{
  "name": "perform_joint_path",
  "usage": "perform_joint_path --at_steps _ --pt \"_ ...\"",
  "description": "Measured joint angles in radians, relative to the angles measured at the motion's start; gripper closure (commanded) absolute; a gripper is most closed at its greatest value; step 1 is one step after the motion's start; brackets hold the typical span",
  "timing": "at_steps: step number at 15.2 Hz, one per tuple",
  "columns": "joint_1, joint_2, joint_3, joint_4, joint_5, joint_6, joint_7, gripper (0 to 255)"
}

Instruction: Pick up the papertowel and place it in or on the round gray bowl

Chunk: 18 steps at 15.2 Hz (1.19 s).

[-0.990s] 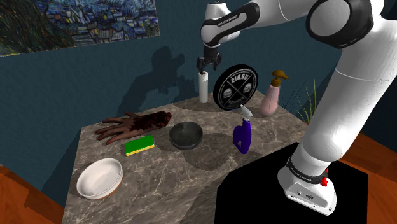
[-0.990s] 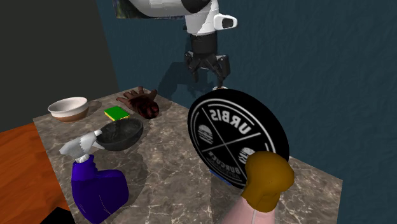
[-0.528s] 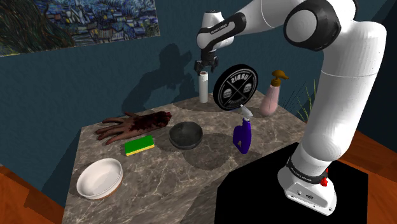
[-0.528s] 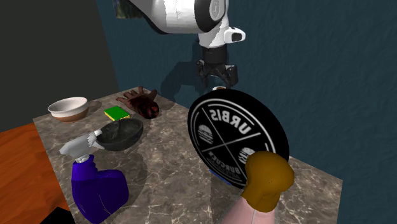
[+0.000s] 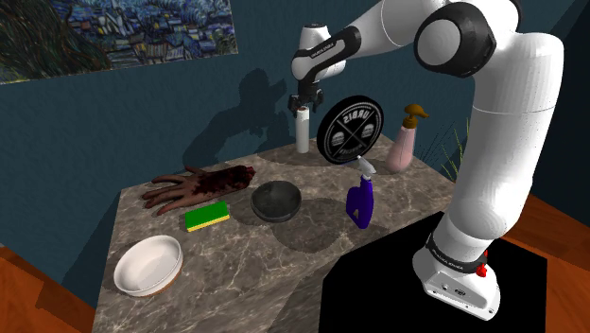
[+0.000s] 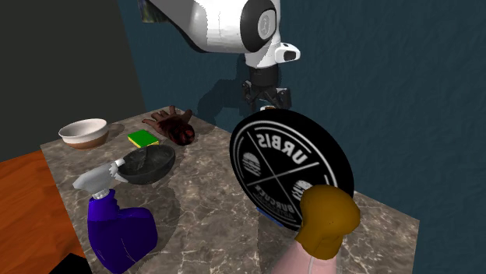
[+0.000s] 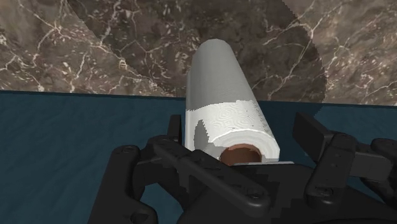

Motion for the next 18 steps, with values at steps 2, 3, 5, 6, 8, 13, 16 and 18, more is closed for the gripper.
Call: perform_joint_path --at_steps 2,3,5,6,8,13,16,18 --pt "0.0 0.0 0.0 0.0 0.0 0.001 0.0 0" --pt "0.0 0.0 0.0 0.0 0.0 0.001 0.0 0" --pt "0.0 0.0 0.0 0.0 0.0 0.001 0.0 255" --pt "0.0 0.0 0.0 0.0 0.0 0.001 0.0 255" --pt "0.0 0.0 0.0 0.0 0.0 0.001 0.0 255" --pt "0.0 0.0 0.0 0.0 0.0 0.001 0.0 255" --pt "0.001 -0.006 0.0 0.007 -0.001 -0.013 0.001 255" --pt "0.001 -0.016 -0.001 0.018 -0.003 -0.034 0.002 255"
